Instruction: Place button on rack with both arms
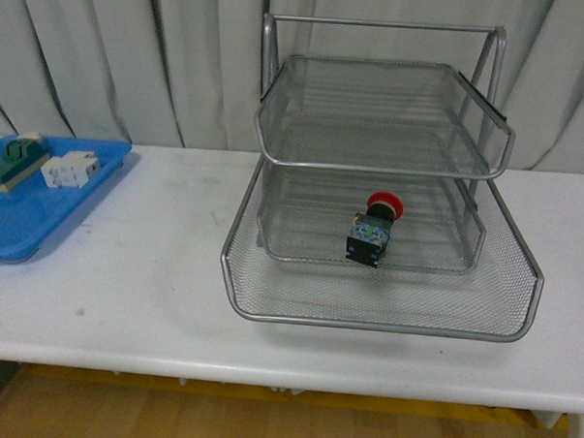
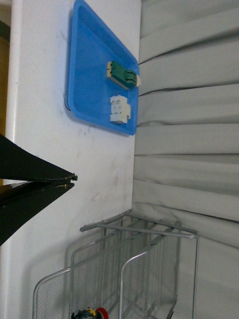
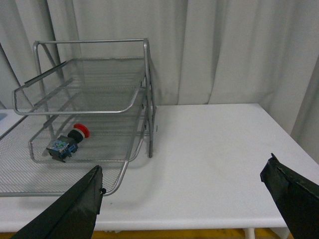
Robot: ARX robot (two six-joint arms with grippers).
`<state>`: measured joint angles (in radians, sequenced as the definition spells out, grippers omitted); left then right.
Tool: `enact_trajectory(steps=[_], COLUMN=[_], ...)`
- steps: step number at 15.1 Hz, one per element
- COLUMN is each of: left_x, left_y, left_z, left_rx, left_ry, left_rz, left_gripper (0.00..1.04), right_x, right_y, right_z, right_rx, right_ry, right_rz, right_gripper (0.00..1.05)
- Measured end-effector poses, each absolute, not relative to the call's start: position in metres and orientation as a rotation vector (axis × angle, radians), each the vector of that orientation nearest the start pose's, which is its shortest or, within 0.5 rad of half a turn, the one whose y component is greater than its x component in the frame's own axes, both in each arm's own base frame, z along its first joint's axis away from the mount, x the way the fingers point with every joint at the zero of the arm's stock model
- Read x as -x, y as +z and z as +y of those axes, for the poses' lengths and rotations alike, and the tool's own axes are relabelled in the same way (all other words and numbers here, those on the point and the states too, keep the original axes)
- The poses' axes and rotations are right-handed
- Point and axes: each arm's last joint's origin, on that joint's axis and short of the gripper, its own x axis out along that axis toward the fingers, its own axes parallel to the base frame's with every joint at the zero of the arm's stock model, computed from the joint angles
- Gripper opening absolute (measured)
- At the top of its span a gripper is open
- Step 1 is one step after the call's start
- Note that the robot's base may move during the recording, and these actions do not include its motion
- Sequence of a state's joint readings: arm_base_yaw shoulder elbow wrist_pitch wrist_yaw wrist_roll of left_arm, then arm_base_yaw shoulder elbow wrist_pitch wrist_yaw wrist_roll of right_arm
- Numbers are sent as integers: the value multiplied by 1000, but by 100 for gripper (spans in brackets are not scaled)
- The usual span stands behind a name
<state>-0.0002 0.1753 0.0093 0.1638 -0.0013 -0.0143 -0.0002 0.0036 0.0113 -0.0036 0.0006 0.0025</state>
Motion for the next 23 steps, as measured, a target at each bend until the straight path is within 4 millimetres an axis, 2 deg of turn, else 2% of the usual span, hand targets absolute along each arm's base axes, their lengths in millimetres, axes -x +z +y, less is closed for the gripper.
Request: enact_trajectory(steps=[2, 3, 6, 7, 10, 12, 13, 14, 17, 19, 20, 21, 22, 23], left_x=[-99, -97, -98, -98, -98, -98, -98, -98, -98, -98, -98, -98, -98, -98], left_y=[163, 169, 166, 166, 166, 166, 166, 166, 166, 166, 166, 166, 166, 166], left_z=[0, 0, 0, 0, 0, 0, 0, 0, 0, 0, 0, 0, 0, 0], left_rx=[14, 14, 14, 14, 14, 14, 14, 14, 14, 14, 14, 14, 14, 14], left_ry=[0, 1, 0, 0, 0, 0, 0, 0, 0, 0, 0, 0, 0, 0], left_rz=[41, -19, 2, 3, 3, 3, 3, 3, 2, 3, 2, 3, 3, 3], left_gripper=[2, 2, 2, 5, 52, 88, 97, 98, 98, 98, 98, 98, 98, 98], right_x=[-97, -97, -97, -97, -97, -97, -99, -107, -146, -187, -211, -234, -269, -288], right_y=[167, 167, 167, 167, 167, 167, 165, 169, 199, 219, 222, 219, 203, 193], right_z=[0, 0, 0, 0, 0, 0, 0, 0, 7, 16, 23, 32, 51, 68], right_rx=[-2, -2, -2, -2, -2, -2, -4, -7, -35, -73, -84, -93, -82, -67], right_ry=[-1, -1, -1, -1, -1, -1, -32, -65, -35, -1, 18, 39, 91, 138], right_rz=[-4, -4, -5, -4, -4, -4, 16, 34, -11, -7, 54, 142, 315, 427], right_gripper=[98, 98, 98, 98, 98, 98, 98, 98, 98, 98, 98, 98, 98, 98])
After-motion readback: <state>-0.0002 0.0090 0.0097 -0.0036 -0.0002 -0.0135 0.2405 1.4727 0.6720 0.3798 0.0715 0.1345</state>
